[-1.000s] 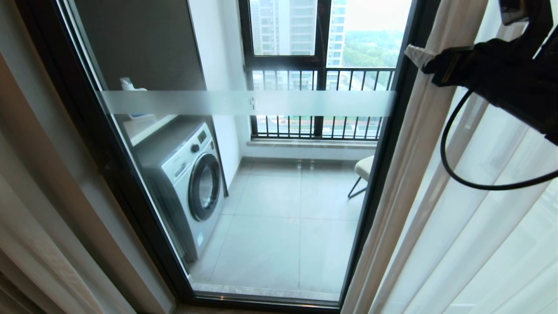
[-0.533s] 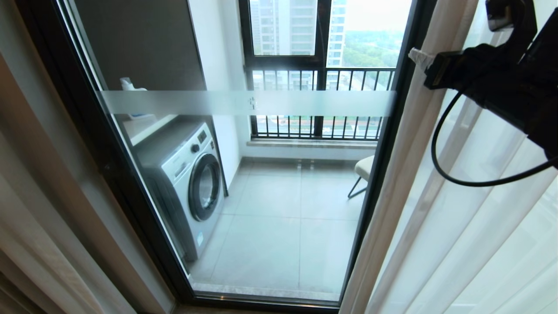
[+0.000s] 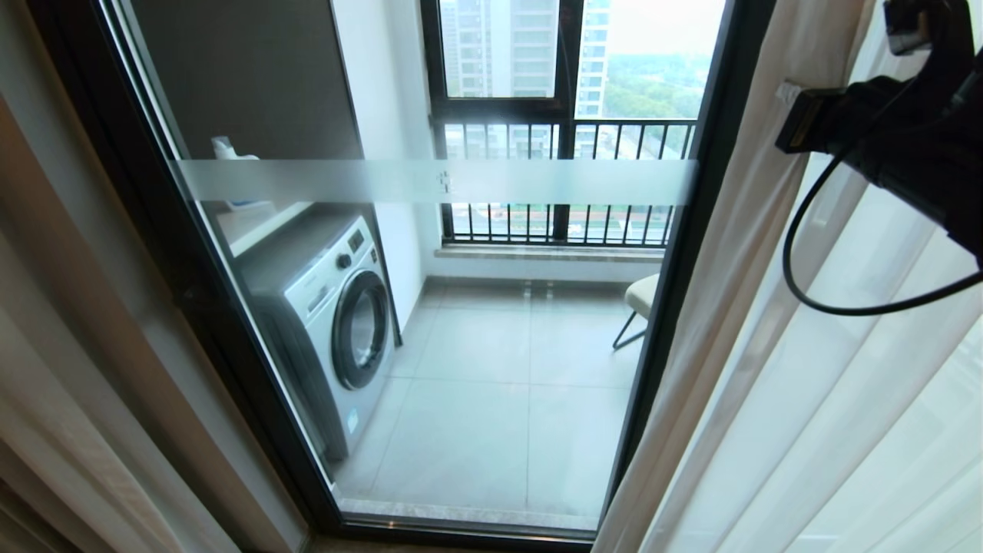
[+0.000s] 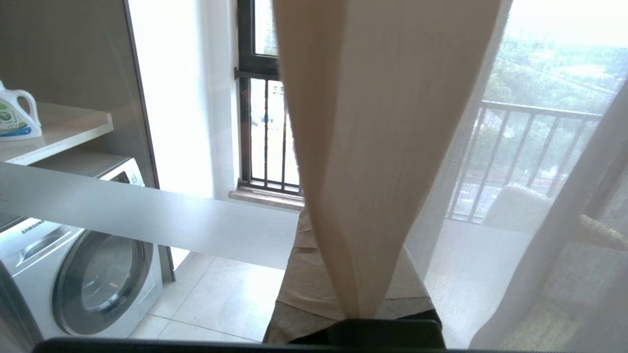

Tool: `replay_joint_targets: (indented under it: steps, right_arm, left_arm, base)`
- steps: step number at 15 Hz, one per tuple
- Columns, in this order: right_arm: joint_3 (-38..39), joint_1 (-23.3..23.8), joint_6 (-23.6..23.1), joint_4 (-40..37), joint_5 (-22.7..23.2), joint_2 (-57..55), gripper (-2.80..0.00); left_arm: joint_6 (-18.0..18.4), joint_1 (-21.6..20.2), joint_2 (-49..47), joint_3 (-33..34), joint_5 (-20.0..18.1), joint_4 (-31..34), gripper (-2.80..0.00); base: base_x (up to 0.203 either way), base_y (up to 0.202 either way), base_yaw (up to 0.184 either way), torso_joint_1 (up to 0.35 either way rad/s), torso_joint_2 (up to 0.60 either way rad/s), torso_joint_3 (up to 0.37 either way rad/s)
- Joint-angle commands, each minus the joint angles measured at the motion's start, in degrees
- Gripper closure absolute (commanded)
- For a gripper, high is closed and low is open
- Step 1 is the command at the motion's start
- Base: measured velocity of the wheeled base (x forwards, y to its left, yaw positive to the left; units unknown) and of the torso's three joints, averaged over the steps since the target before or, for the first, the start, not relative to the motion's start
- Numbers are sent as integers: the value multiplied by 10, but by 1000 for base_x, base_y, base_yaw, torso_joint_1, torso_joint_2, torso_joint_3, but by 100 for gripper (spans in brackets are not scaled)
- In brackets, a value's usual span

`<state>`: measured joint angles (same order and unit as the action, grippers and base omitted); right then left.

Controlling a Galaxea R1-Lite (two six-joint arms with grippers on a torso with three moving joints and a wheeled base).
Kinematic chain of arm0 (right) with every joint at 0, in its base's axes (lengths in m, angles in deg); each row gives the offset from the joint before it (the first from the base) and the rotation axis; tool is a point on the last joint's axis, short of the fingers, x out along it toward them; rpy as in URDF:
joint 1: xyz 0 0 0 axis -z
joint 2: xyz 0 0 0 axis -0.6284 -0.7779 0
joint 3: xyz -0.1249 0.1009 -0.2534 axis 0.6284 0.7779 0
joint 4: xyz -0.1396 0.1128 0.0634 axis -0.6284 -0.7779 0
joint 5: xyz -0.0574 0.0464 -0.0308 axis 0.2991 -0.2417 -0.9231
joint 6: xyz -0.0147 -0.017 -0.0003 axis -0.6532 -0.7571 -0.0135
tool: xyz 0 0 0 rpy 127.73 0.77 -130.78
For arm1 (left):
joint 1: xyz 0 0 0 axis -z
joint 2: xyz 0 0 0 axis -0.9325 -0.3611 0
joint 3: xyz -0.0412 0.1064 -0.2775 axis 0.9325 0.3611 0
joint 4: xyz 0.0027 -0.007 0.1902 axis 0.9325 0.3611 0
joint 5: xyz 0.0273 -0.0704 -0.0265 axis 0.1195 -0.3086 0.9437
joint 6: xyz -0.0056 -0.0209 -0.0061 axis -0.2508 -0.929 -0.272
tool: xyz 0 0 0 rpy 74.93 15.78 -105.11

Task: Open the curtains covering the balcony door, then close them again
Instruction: Pull the inner curtains open on both sides

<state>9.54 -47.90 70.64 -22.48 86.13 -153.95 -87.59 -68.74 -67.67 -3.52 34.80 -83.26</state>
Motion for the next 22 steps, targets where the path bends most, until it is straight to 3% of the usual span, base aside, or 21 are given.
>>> replay_joint_targets:
  steps: [1, 6, 12, 22]
  right_arm:
    - [0, 17, -1, 1, -1, 13, 0]
    - [8, 63, 0, -4, 0, 43, 0]
    - [68, 119, 2, -1, 0, 90, 0]
    - [92, 133, 4, -2, -28, 117, 0]
  left_arm:
    - [0, 0, 0, 0, 0, 0, 0]
    - [0, 0, 0, 0, 1, 0, 0]
    - [0, 0, 0, 0, 0, 0, 0]
    - [0, 0, 0, 0, 1, 0, 0]
  base:
    - [0, 0, 0, 0, 0, 0]
    - [0, 0, 0, 0, 0, 0]
    - [0, 0, 0, 0, 0, 0]
    - [0, 0, 0, 0, 0, 0]
